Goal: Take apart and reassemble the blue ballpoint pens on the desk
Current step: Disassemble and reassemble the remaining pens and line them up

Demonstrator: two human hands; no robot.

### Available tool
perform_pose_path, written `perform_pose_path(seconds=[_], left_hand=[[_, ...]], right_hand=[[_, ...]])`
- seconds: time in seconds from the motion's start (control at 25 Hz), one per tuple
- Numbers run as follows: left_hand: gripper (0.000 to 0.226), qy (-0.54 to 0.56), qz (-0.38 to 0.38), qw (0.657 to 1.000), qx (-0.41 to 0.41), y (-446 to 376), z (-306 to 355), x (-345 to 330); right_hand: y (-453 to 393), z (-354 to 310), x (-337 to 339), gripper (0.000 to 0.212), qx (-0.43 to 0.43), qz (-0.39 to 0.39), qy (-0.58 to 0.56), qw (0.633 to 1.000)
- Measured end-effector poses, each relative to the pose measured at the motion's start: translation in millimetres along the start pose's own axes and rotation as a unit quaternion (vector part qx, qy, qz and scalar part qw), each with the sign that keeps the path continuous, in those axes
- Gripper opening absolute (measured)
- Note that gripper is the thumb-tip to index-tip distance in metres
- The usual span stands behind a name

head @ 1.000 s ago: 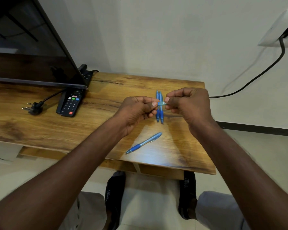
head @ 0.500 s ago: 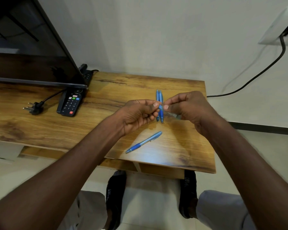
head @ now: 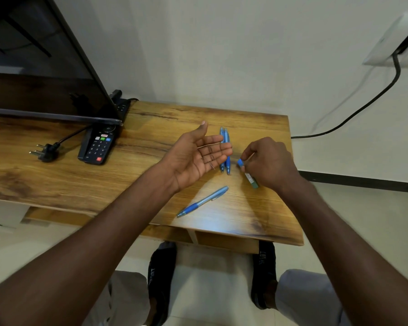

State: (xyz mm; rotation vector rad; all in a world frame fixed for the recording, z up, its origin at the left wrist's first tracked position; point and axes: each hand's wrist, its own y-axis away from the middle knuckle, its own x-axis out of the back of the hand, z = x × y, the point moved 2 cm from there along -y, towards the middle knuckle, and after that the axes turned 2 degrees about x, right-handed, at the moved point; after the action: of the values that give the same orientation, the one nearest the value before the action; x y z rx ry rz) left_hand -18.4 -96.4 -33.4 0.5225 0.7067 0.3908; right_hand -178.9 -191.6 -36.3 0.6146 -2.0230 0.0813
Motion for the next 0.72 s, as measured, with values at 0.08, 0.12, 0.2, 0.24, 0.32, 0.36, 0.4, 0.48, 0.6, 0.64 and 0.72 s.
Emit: perform_pose_path(seconds=[0.08, 0.12, 0.2, 0.24, 0.32, 0.36, 0.4, 0.48, 0.6, 0.64, 0.72], left_hand=[[0.06, 0.024, -0.014, 1.0, 0.01, 0, -1, -1], [0.063, 0.036, -0.018, 0.999, 0.014, 1, -2, -2], [0.067, 0.055, -0.024, 0.998, 0.017, 1, -2, -2], [0.069, 0.062, -0.025, 0.998, 0.015, 1, -2, -2], [0.072, 0.082, -0.027, 0.996, 0.009, 0, -1, -1], [0.072, 0.097, -0.025, 0.995, 0.001, 0, 0, 0], [0.072, 0.117, -0.023, 0.993, -0.008, -1, 1, 1], [0.071, 0.158, -0.022, 0.987, -0.021, -2, 4, 3], [0.069, 0.194, -0.022, 0.981, -0.025, -2, 6, 4], [0.069, 0.202, -0.023, 0.979, -0.026, -2, 6, 4], [0.068, 0.222, -0.026, 0.974, -0.028, -3, 7, 5]], right_hand=[[0, 3, -4, 0.012, 0.005, -0.013, 0.037, 0.999], [1, 4, -6, 0.013, 0.006, -0.014, 0.047, 0.999], [3, 2, -4, 0.013, 0.01, 0.01, 0.049, 0.999], [4, 0, -2, 0.012, 0.017, 0.042, 0.041, 0.998], [6, -8, 5, 0.009, 0.04, 0.109, -0.021, 0.993], [7, -12, 8, 0.008, 0.053, 0.119, -0.073, 0.989], [7, -17, 9, 0.007, 0.064, 0.113, -0.128, 0.983], [10, -24, 7, 0.004, 0.081, 0.081, -0.19, 0.975], [14, -29, 2, 0.01, 0.128, 0.059, -0.174, 0.975], [15, -32, 0, 0.015, 0.146, 0.054, -0.167, 0.974], [19, -36, -4, 0.019, 0.174, 0.05, -0.157, 0.971]])
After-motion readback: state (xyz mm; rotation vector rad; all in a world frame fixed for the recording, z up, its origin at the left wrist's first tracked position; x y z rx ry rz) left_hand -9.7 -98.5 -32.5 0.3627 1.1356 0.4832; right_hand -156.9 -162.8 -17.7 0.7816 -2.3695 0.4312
